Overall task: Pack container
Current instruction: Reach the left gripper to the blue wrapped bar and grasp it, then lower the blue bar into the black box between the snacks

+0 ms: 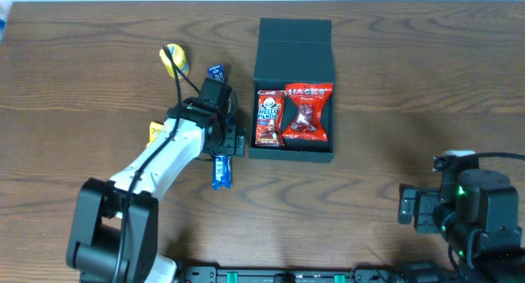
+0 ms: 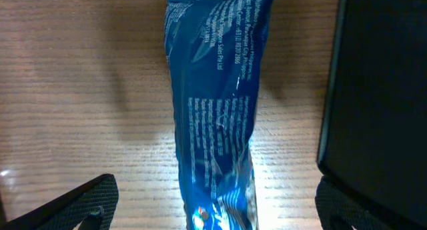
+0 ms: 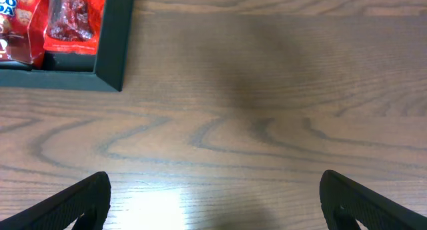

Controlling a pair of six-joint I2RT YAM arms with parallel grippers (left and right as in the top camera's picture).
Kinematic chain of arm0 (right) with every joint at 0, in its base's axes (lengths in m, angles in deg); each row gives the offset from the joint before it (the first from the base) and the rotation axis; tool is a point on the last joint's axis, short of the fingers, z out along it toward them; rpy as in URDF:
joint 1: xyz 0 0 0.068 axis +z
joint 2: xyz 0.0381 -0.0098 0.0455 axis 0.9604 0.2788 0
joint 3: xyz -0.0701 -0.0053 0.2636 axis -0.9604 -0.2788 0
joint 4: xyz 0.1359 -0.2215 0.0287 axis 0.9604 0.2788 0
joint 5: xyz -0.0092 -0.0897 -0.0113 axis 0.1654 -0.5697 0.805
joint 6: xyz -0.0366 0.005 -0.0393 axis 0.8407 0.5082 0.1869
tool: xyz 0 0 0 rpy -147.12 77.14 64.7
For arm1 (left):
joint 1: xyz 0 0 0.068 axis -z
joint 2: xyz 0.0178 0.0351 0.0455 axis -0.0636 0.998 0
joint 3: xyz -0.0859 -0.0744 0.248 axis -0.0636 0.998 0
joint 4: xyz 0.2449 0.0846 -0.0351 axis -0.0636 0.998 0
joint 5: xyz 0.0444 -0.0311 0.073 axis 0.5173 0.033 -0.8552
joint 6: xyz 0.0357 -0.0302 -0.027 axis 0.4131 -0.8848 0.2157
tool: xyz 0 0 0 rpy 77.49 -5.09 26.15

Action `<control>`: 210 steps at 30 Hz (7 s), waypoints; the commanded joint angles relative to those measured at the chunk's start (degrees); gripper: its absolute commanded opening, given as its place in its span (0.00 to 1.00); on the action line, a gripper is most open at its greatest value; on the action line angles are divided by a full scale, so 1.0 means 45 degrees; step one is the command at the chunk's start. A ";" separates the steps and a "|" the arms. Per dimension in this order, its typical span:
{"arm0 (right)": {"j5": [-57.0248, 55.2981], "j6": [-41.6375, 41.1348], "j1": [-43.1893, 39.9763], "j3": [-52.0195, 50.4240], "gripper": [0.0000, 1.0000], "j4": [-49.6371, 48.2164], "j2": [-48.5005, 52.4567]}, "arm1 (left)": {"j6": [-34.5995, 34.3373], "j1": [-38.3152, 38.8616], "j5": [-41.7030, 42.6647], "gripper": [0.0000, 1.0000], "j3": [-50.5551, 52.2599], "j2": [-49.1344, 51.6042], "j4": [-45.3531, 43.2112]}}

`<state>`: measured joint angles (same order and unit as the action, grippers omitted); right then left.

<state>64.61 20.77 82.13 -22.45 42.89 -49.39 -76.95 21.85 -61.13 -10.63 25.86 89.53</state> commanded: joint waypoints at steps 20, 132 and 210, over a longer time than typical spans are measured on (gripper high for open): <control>0.0039 0.0126 -0.0126 0.0015 0.99 -0.0005 -0.0019 | 0.0151 -0.0287 -0.0185 0.96 0.1365 0.0228 -0.2055; 0.0039 0.0126 -0.0126 0.0015 0.99 -0.0005 -0.0019 | -0.1831 0.3589 -0.1185 0.11 -0.5892 -0.1073 0.3128; 0.0039 0.0126 -0.0126 0.0015 0.99 -0.0005 -0.0019 | -0.3939 0.4158 -0.1627 0.74 -0.7975 0.3643 0.2458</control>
<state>64.61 20.77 82.13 -22.45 42.89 -49.39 -94.74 40.53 -67.38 -46.83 47.35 100.24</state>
